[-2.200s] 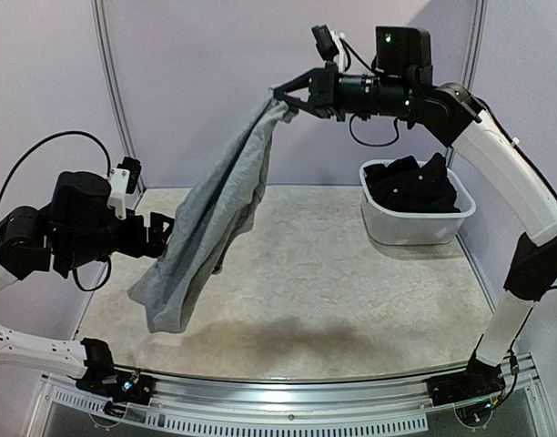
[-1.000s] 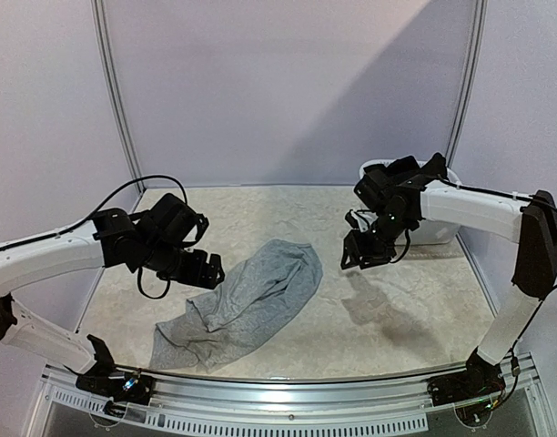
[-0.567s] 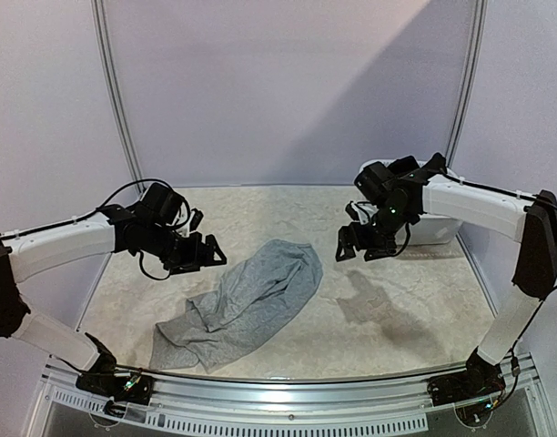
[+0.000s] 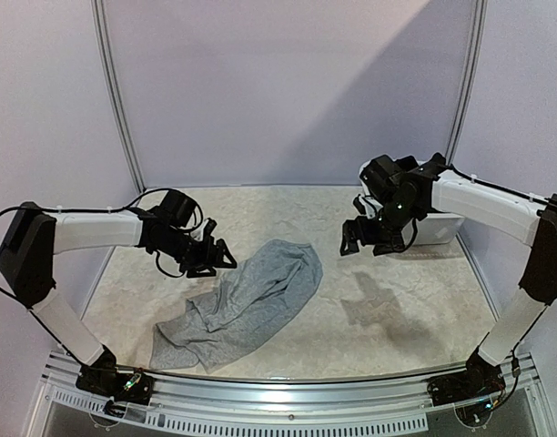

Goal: Fold and stack the mixed laundry pile
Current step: Pick up the crumpled tank top from the center of the board.

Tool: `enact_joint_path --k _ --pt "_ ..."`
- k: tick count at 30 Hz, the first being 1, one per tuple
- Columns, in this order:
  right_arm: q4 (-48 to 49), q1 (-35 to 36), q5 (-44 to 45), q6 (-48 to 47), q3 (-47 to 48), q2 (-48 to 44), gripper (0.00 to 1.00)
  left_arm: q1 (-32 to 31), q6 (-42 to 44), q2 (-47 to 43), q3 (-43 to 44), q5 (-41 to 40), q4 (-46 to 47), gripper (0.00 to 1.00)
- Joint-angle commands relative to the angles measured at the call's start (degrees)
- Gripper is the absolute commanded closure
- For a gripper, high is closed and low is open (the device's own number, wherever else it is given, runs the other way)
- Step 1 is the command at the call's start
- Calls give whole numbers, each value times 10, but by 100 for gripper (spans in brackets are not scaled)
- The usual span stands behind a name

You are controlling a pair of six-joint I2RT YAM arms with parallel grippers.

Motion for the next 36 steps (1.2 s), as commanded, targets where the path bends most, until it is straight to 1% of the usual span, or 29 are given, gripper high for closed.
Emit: enact_joint_path --k 1,3,10,11,14,16,18,19,23,26,29,33,36 --pt "-19 3 19 6 15 -23 7 17 13 27 13 4 10 28" --pt "-21 3 20 5 15 -25 8 19 18 43 18 5 5 34" --pt "-28 2 23 -2 26 -19 8 19 20 80 23 12 7 46" --pt "-29 2 22 -3 28 -18 8 19 19 84 24 14 12 49" --pt "-28 2 21 -4 32 -12 8 19 11 105 32 31 27 64" --pt "-29 2 19 -6 35 -9 8 16 8 117 47 37 28 79" --pt "-30 2 18 -9 39 -5 9 13 8 120 64 36 26 97" --pt "-30 2 19 -10 41 -5 9 11 7 116 74 30 19 100" --pt "-31 2 29 -12 45 -5 10 12 19 73 131 -23 -37 100" --pt "-26 2 38 -10 46 -9 10 12 45 29 195 -91 -110 100" --pt "-17 2 43 -12 44 -13 11 19 64 -15 244 -165 -158 100" --pt "-2 2 29 -17 47 -4 11 29 85 -47 266 -234 -203 100" --pt "10 2 11 -20 61 8 11 32 92 -54 267 -256 -227 100"
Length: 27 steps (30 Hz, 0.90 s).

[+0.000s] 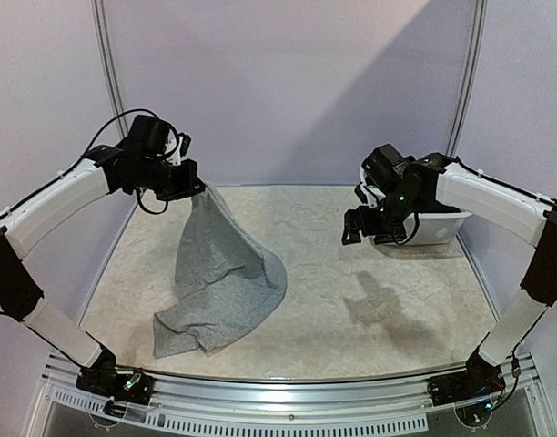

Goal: Fold and stack the mixed laundry pile
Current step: Pick up the crumpled tank top from the center of the board.

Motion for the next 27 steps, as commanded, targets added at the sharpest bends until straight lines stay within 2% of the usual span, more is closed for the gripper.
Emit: enact_joint_path --k 1,7,13,21,27 --pt "29 1 -24 -11 32 22 11 11 28 1 -5 -74 -82 100" --pt "58 1 -91 -19 86 70 12 12 26 -21 -23 -69 -83 100" --pt "89 13 -179 -38 120 126 19 13 27 -11 9 -75 -91 100" --pt "11 146 -145 -156 249 223 23 34 15 33 12 -90 -85 100" --pt "8 220 -132 -187 308 294 23 76 24 71 14 -64 -73 100"
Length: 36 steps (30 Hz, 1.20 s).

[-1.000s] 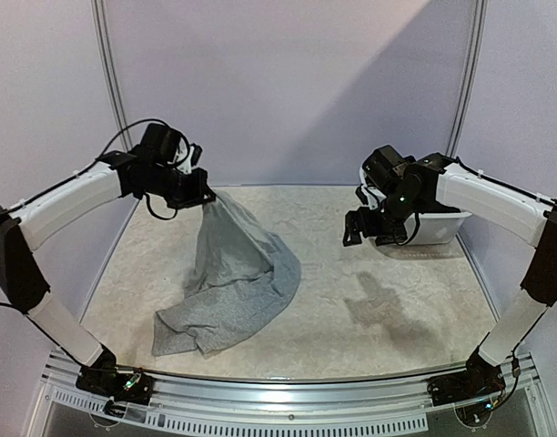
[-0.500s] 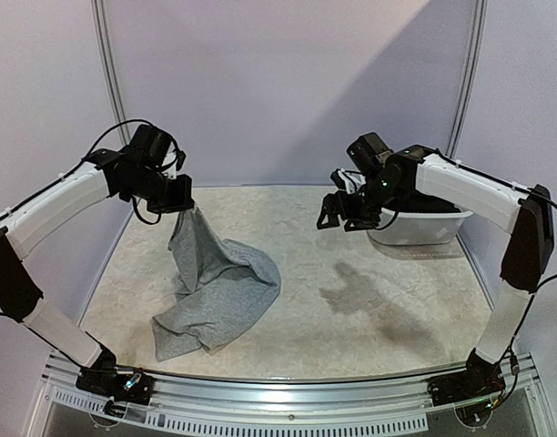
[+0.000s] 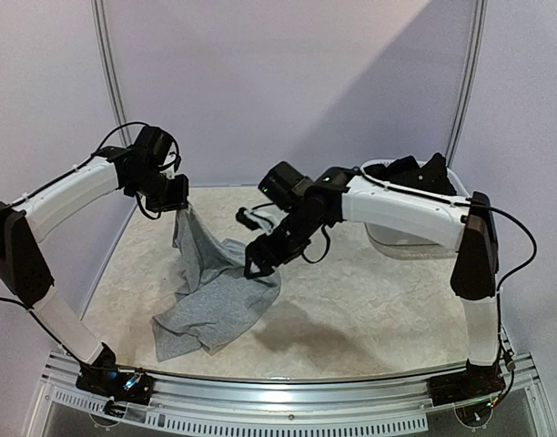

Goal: Fold and stack the mixed laundry pile
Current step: Pick up the crumpled tank top from the center of the board.

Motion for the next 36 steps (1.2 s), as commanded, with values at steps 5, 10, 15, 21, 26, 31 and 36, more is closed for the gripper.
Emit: enact_joint_path --k 5,10,15,21,26,31,36 --pt "-26 88 42 -84 66 87 23 68 15 61 11 55 18 100" --pt "-23 130 70 -103 107 131 24 79 25 88 9 73 32 100" --pt "-20 164 82 -123 136 171 27 90 34 95 -5 86 39 100" --pt "10 183 81 -139 154 214 32 105 42 86 -33 98 42 100" --pt "28 186 107 -135 157 244 40 110 47 74 -51 104 40 100" --pt "39 189 165 -140 156 261 58 111 46 65 -61 105 40 100" --pt "41 189 209 -155 115 241 93 114 49 55 -59 99 32 100"
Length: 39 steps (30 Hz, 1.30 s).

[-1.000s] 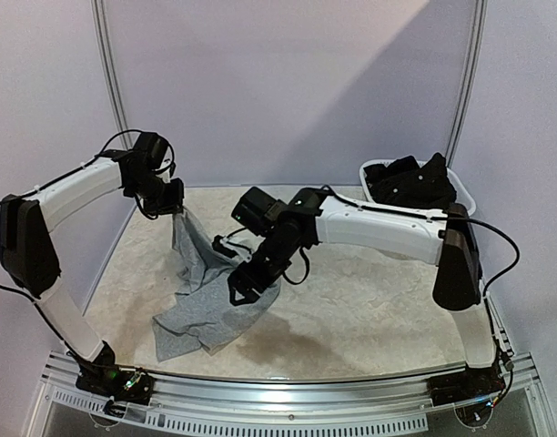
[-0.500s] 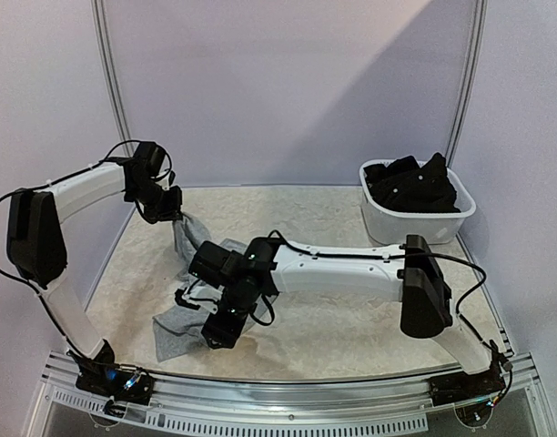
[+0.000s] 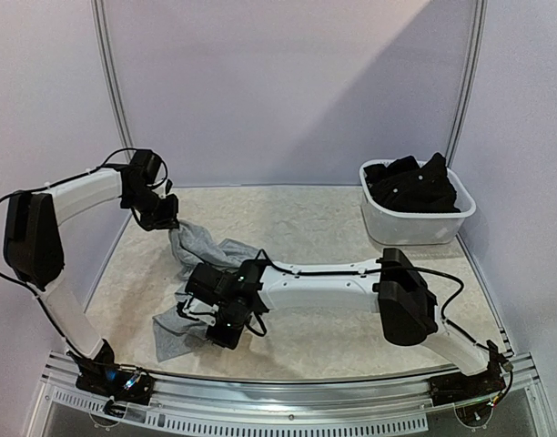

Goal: Fold and stack the mixed laundry pile
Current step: Pick up the crumpled tank top from the center of the board, then place the crumpled tank top at the center of the board.

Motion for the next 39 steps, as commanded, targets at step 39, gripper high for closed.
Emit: enact_joint_path --k 39 --pt "-24 -355 171 107 -311 -433 100 9 -77 -242 -140 -15 -22 100"
